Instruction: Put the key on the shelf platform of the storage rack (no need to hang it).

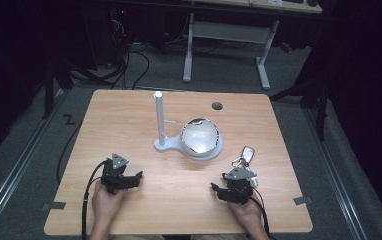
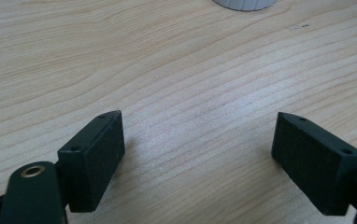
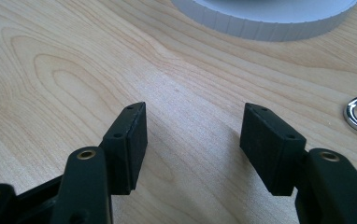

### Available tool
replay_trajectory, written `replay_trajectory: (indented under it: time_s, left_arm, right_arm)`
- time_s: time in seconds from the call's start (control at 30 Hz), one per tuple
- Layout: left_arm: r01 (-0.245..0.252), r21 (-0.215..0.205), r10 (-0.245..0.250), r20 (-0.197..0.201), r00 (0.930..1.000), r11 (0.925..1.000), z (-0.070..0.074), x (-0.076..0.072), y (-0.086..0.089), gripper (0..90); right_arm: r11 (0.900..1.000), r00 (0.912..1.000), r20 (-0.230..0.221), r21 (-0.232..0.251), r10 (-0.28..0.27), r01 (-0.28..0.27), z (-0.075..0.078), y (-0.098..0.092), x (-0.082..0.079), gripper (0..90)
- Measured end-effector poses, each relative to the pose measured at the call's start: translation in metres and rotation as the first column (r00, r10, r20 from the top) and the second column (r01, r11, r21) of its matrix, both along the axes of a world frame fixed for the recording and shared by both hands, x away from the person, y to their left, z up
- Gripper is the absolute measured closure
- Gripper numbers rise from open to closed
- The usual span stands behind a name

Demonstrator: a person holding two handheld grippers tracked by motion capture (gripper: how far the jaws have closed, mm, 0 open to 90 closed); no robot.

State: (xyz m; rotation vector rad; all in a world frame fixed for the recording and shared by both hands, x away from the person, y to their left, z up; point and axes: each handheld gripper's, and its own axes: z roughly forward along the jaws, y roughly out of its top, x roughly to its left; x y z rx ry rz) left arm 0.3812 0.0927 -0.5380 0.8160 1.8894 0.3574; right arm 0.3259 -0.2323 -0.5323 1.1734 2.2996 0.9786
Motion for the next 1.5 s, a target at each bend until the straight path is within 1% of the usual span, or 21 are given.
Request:
replay_trajectory:
  time_s: [1.03,1.17,1.3,1.5]
  left_arm:
    - [0.005,0.006,-0.005,0.002,1.0,1.0,-0.0002,0.0,0.0005,17.4]
    - [0.011,0.01,-0.011,0.004,0.9999,0.9999,-0.0004,-0.0001,0.0008,17.5]
    - [0.011,0.011,-0.011,0.004,0.9999,0.9999,-0.0004,-0.0001,0.0008,17.4]
    - [0.011,0.011,-0.011,0.004,0.9999,0.9999,-0.0004,-0.0001,0.0008,17.5]
  right_arm:
    - [1.0,1.0,0.0,-0.002,0.002,-0.002,0.0001,0.0004,-0.0006,40.8]
    - [1.0,1.0,0.002,0.0,-0.003,0.003,0.0,0.0003,-0.0005,41.9]
    - [1.0,0.9999,-0.009,0.005,-0.012,0.012,0.0009,-0.0001,-0.0003,43.5]
    - [1.0,0.9996,-0.012,0.009,-0.026,0.026,0.0023,-0.0007,-0.0007,44.3]
